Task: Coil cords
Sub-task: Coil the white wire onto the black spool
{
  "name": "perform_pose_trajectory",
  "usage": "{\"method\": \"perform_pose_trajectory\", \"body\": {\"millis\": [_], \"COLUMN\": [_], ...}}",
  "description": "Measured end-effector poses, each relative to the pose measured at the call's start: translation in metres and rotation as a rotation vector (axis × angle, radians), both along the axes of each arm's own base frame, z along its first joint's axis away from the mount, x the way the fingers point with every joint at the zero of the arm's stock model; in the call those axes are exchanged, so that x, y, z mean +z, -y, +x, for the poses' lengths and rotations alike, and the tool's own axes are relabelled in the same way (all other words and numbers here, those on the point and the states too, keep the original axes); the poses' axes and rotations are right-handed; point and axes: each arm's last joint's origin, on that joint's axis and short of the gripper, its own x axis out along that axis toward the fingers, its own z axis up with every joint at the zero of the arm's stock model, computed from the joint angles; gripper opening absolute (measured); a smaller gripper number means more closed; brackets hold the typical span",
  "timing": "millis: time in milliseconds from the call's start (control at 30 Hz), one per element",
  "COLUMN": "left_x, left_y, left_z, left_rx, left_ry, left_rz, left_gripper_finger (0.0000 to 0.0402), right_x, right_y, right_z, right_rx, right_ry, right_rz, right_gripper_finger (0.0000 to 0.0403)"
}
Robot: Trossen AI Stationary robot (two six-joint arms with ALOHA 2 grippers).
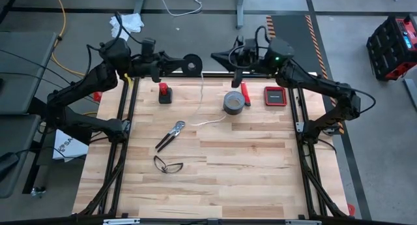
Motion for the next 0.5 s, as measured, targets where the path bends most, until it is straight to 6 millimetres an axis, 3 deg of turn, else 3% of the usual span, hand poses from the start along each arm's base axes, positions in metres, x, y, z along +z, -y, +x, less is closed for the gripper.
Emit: {"method": "perform_pose_trajectory", "body": {"millis": [233,500], "left_x": [0.006,0.025], "left_y": [-0.004,-0.006], "left_z": [-0.003,-0.014], "left_rx": [0.0,0.027], "left_ry": [0.052,0.072], "left_rz": [0.059,0.147], "left_gripper_finger": [0.0,0.0], "right_x": [-0.007,-0.013], "right_y": [-0.002,-0.018], "right_z": [0.0,-0.004], "right_rx": [0.073,0.114], "right_ry": [-0.079,-0.192], "right_rz": [0.085,0.083], "right_gripper_finger": [0.0014,0.0124]}}
